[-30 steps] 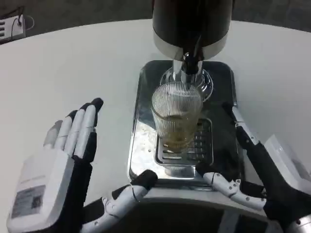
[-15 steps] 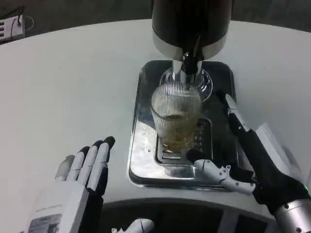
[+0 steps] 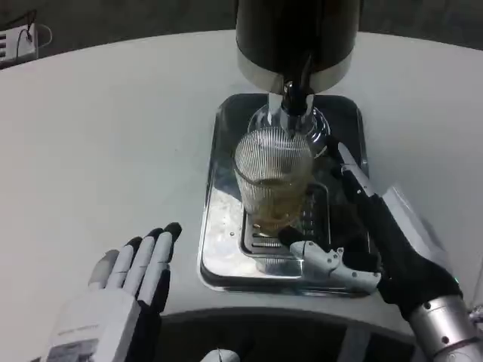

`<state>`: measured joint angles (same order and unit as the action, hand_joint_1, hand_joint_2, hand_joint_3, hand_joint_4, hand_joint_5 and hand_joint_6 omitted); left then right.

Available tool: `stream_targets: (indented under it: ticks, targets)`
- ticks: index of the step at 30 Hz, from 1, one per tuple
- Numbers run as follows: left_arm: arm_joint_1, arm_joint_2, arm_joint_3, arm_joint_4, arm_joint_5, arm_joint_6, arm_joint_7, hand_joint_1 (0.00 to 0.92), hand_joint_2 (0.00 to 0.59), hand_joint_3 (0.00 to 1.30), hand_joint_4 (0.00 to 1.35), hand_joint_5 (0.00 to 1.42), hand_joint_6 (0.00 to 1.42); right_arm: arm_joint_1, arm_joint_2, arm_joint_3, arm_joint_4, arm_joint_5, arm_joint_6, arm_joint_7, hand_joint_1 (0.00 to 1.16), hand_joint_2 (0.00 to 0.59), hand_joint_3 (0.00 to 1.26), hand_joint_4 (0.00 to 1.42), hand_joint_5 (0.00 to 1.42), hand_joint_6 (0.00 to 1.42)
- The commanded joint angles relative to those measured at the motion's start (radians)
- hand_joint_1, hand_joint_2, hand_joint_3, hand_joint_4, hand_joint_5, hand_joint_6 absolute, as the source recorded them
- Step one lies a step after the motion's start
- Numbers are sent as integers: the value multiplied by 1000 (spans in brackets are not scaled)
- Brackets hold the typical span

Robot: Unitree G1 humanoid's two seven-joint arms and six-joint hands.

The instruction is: Grasp the cup under the faucet to collect the drink, then remove the cup.

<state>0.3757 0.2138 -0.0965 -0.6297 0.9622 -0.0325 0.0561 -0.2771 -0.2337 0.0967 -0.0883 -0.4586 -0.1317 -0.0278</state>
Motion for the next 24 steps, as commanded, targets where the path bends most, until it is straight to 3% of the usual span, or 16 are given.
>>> stream_targets:
  ticks: [1,24]
  targets:
    - [0,8,4,-10,12,9,-21,0,153,0,0,0,0,-42,6,4,44,19,-42,-22,568,242,0,50,117,227]
    - [18,0,11,-46,12,35,-43,0,154,0,0,0,0,-164,38,43,179,65,-45,-4,578,236,0,70,133,231]
